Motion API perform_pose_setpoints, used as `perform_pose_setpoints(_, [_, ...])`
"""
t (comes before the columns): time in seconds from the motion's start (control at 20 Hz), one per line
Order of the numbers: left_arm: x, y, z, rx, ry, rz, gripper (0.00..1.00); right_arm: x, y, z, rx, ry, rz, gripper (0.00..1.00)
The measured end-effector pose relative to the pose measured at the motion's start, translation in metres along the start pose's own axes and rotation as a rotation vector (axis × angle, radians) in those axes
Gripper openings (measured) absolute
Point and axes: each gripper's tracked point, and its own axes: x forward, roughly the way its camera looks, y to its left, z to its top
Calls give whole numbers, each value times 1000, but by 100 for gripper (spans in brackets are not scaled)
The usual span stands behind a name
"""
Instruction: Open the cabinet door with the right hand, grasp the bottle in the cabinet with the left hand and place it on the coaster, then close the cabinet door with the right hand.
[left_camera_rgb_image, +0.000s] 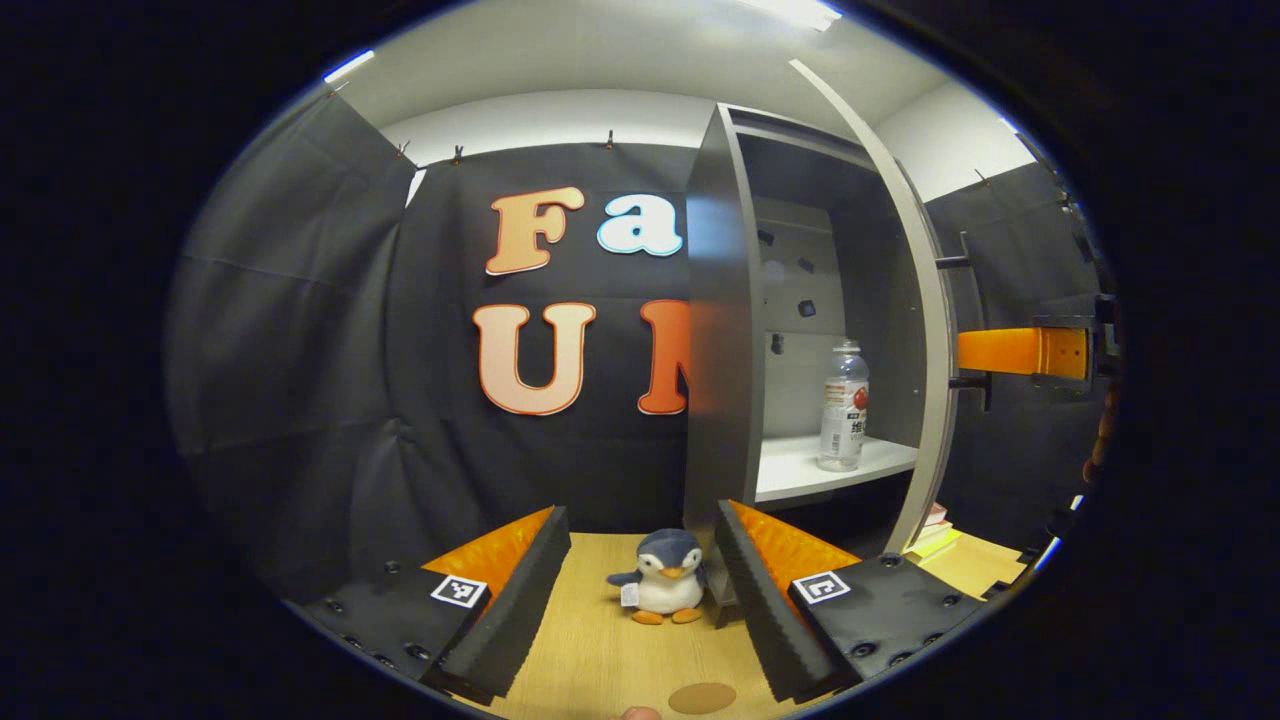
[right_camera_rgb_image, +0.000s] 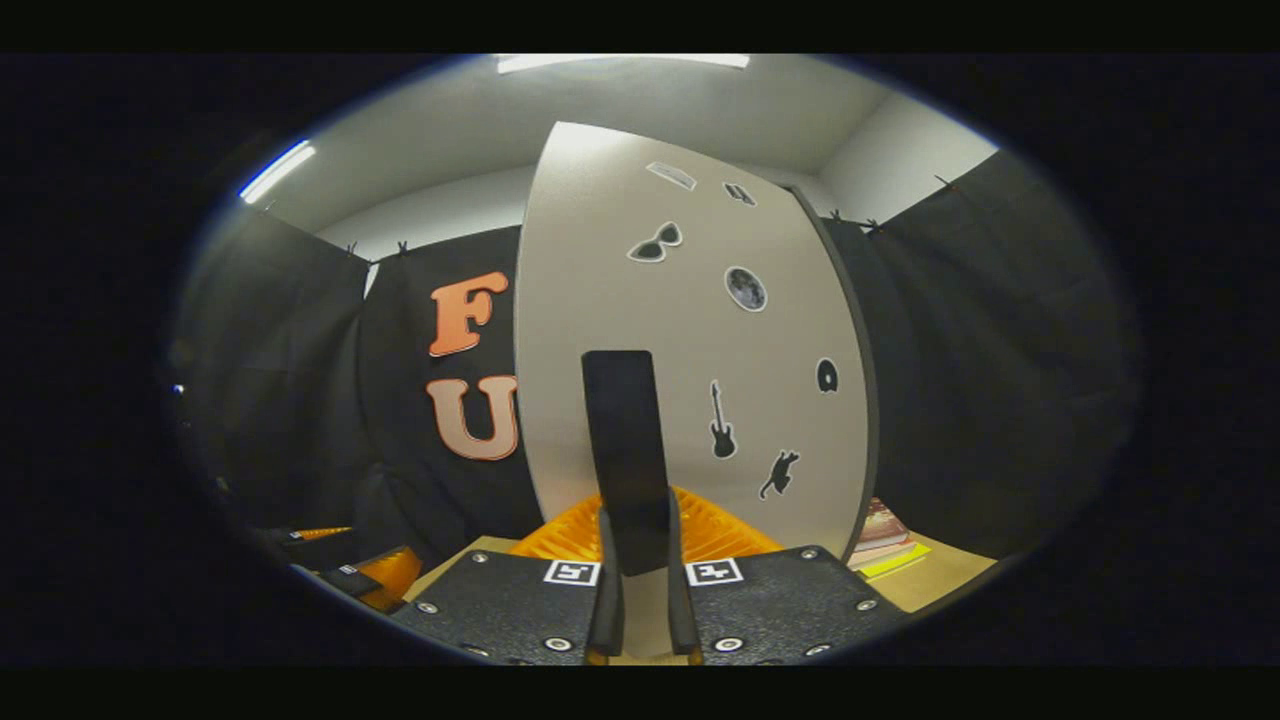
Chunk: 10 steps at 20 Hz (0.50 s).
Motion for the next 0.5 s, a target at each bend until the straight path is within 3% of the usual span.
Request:
perform_pose_setpoints(0.4, [19, -71, 0, -29, -3, -120, 95, -57, -63, 10, 16, 30, -56, 17])
perform_pose_setpoints(0.5, [24, -91, -2, -31, 5, -149, 95, -88, -85, 16, -1, 25, -89, 16])
